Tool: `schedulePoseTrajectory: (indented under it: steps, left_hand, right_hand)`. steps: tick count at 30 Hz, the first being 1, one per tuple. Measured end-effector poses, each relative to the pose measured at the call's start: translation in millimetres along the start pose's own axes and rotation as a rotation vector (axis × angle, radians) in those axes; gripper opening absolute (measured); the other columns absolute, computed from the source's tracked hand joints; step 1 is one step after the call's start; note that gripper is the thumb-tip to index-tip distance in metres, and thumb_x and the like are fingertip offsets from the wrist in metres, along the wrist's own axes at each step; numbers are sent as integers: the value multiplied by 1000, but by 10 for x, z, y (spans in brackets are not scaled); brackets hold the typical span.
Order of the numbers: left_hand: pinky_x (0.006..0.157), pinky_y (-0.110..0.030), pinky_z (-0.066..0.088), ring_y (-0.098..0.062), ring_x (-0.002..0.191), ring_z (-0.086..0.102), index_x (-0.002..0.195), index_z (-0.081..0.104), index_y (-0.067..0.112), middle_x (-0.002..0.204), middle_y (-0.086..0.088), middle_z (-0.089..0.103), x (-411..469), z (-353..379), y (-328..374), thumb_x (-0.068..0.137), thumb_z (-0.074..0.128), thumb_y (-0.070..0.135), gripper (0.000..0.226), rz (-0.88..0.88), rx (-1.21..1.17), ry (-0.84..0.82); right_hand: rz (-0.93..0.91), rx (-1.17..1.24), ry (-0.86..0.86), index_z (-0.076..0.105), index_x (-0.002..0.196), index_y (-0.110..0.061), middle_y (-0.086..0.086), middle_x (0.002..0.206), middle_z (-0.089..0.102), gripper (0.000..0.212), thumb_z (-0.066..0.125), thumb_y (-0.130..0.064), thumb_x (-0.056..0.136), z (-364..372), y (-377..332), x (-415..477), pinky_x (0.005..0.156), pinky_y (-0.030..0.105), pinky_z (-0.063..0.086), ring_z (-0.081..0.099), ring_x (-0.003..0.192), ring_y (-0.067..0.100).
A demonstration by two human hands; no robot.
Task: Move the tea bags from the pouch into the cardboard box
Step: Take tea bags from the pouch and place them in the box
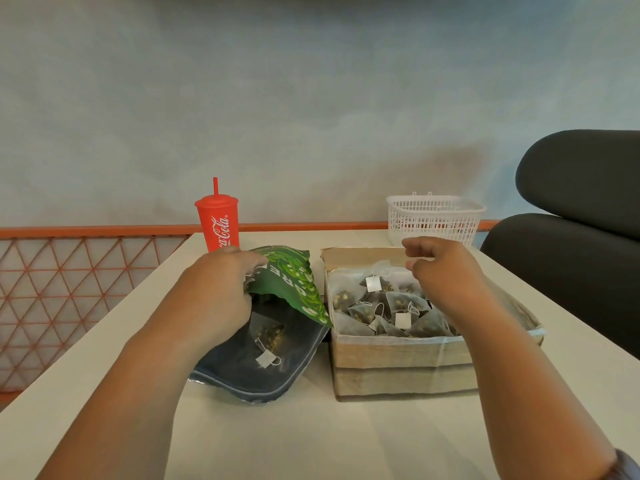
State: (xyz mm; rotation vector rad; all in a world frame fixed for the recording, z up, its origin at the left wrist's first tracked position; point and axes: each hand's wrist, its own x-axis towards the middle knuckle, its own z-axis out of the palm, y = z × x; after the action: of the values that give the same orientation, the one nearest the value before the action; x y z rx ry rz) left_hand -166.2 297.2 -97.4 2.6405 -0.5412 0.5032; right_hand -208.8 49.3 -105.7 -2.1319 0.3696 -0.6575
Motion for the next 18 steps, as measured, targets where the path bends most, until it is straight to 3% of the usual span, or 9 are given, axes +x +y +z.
schedulePoseTrajectory:
  steps: [2,4,6,7,10,12,14,16,18]
  left_hand:
    - [86,-34,47,-21,99,57,125,56,26,120,1,60,3,-32,18,82,62,3,49,12,-66,90]
    - [79,-29,47,-18,91,58,118,62,23,110,1,64,5,-74,35,82,63,3,42,23,-134,207]
    - [66,-19,41,-13,81,56,112,66,21,99,3,65,6,-109,54,82,65,4,35,44,-172,312]
    - [61,-14,37,-10,77,54,110,67,20,95,3,64,2,-126,70,82,66,5,32,53,-172,351]
    - [60,-6,29,-6,75,50,106,69,16,95,-2,69,-15,-157,118,82,68,11,25,84,-138,430]
    - [62,-5,28,-7,76,49,103,70,13,96,-5,70,-29,-173,149,81,69,11,23,108,-130,469]
    - [64,-5,29,-7,77,51,102,71,13,95,-5,70,-36,-187,159,80,69,11,22,118,-120,484]
    - [63,-9,33,-11,76,56,99,71,12,91,-4,68,-40,-214,164,78,71,11,21,134,-122,472]
    - [61,-14,35,-15,72,57,90,71,12,81,1,62,-83,-283,225,76,74,12,15,182,-128,470]
  right_hand:
    - [-41,10,-29,60,119,-20,-6,109,59,37,48,0,90,9,-51,-31,65,15,36,52,91,8]
    - [-85,52,-83,64,107,-24,-6,100,60,32,50,-2,89,12,-148,-92,59,11,37,54,73,1]
    - [-135,133,-178,68,92,-26,6,90,65,28,52,-3,88,21,-288,-198,45,10,37,46,47,1]
    - [-183,166,-233,69,87,-27,10,92,66,28,54,-3,87,31,-366,-258,45,9,39,48,48,2]
    - [-339,192,-454,73,84,-30,-10,114,59,24,61,-9,84,97,-593,-450,79,4,41,54,95,-8]
    - [-417,90,-567,72,96,-31,-14,129,48,24,61,-13,85,180,-664,-531,97,18,39,48,111,-3]
    - [-491,-99,-566,60,122,-31,-13,143,36,36,55,-16,90,258,-683,-563,104,23,36,42,121,5]
    - [-524,-220,-507,38,139,-32,-17,150,25,49,49,-16,94,303,-680,-567,101,13,25,33,130,6]
    - [-530,-247,-472,28,144,-31,-21,151,21,55,45,-12,95,329,-657,-560,93,5,18,29,132,5]
